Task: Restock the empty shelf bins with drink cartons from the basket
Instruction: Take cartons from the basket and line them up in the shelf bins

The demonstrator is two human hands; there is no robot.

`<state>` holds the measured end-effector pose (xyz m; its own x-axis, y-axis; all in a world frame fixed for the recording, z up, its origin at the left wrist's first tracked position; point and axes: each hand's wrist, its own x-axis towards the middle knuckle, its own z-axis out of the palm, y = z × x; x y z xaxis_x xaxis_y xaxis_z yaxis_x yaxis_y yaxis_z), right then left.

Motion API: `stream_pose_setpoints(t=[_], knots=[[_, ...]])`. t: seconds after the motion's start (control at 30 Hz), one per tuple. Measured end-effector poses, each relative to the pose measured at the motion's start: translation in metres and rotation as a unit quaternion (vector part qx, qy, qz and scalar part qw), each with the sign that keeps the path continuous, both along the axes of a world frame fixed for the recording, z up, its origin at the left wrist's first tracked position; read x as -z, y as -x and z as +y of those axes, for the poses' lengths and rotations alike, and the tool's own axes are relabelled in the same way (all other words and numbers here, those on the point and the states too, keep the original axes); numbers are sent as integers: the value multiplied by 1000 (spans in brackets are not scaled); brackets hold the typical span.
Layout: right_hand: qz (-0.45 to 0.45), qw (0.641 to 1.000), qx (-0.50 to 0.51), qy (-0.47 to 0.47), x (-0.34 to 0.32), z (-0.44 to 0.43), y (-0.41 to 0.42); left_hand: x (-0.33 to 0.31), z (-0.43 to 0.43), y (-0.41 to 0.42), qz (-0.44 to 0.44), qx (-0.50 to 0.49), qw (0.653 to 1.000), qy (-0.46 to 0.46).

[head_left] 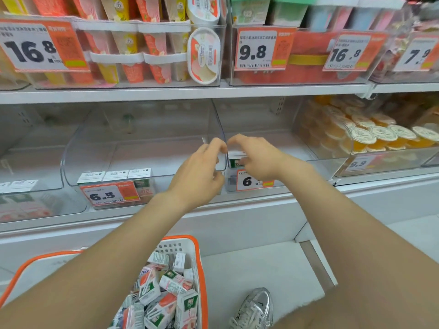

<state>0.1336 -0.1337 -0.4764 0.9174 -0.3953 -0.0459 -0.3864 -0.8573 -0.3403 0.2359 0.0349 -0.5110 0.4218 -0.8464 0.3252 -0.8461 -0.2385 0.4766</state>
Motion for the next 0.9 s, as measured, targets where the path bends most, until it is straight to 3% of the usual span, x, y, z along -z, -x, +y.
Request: stream_pose_setpoints(t=[0.1, 0.23, 0.33, 0.43, 0.5, 0.63, 0.77, 0.9], knots=[[33, 997, 41, -59, -1, 0, -3, 6, 3, -4, 0, -3, 1000, 14], [30, 996, 78, -44, 1, 8, 0, 8, 5, -6, -8, 18, 1000, 12], [1, 996, 83, 14, -4, 26, 8, 6, 13, -5, 19, 28, 999, 27], [-84, 989, 69, 97, -17, 62, 16, 6, 34, -3, 13, 6, 997, 80], [-110, 987, 48, 103, -28, 95, 21, 9, 55, -2, -1, -18, 993, 115], [48, 995, -80, 43, -21, 161, 19, 28, 105, -9, -5, -32, 994, 104], [234, 948, -208, 55, 33, 200, 2, 65, 160, -17, 48, -50, 998, -14], [300, 920, -241, 80, 77, 213, -15, 109, 207, -25, 81, -49, 986, -137]])
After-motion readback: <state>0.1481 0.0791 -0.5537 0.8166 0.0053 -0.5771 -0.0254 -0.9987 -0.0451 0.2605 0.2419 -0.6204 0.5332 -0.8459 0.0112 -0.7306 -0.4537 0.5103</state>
